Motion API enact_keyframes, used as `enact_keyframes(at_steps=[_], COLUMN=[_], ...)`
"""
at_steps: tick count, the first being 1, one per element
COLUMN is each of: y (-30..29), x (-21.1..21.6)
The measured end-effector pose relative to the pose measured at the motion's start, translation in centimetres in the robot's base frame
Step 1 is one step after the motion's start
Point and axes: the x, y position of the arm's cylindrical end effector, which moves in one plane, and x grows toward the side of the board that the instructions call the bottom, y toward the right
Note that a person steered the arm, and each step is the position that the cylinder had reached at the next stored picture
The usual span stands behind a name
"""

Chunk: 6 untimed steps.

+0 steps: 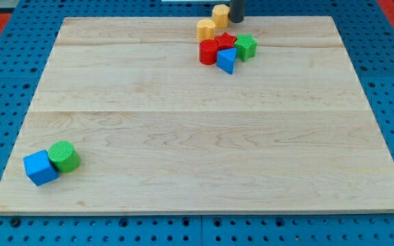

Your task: Separate the green star from the group of blocks

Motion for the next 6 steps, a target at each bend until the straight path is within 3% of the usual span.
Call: enact_keyframes(at_steps=[1,2,4,6], y=[-8.1,-11.2,-7.2,2.1], x=[2.5,3.4,0.3,7.7])
